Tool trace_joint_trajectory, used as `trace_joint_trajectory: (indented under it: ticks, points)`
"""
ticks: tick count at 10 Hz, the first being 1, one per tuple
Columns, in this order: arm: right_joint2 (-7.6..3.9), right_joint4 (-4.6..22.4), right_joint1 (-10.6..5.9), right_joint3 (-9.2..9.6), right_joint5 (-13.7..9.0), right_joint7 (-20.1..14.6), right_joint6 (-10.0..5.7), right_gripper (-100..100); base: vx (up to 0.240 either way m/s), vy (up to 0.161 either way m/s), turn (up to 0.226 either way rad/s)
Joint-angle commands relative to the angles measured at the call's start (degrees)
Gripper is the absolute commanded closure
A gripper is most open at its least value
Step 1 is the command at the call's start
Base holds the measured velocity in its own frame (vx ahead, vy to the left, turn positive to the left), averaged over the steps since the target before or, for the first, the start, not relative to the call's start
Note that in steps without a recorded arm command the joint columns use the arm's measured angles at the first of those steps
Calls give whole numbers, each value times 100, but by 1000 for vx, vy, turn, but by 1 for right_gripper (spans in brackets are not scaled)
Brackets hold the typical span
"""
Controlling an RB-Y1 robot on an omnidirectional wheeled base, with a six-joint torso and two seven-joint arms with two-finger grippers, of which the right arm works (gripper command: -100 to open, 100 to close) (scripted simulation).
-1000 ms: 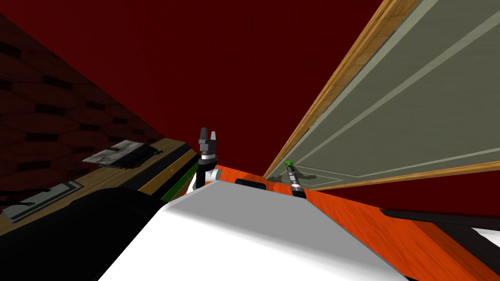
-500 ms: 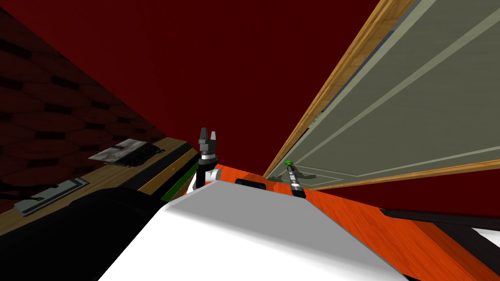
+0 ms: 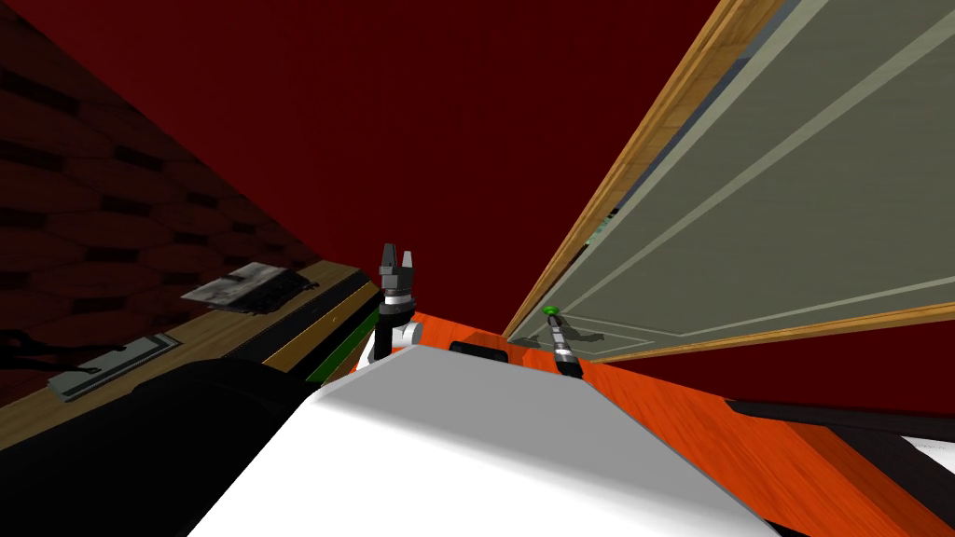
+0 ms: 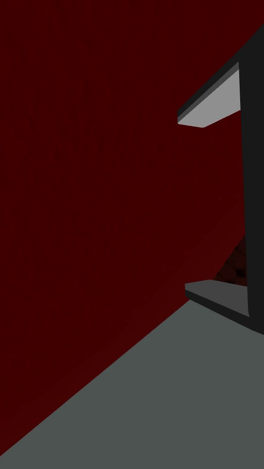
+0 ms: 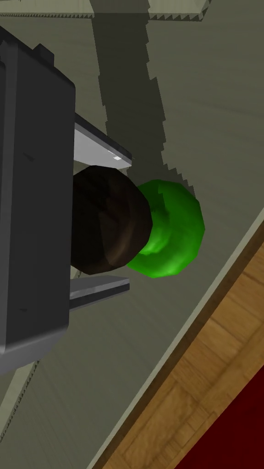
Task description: Pull the door open
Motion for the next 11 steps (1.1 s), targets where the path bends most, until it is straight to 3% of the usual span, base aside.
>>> trace_joint_trajectory:
  ticks: [1, 11]
  points:
    - [19, 80, -45, 19, 4, -286, -24, 100, -33, -12, 10]
    - [36, 347, -266, 55, 15, -1530, -86, 100, -31, -8, 13]
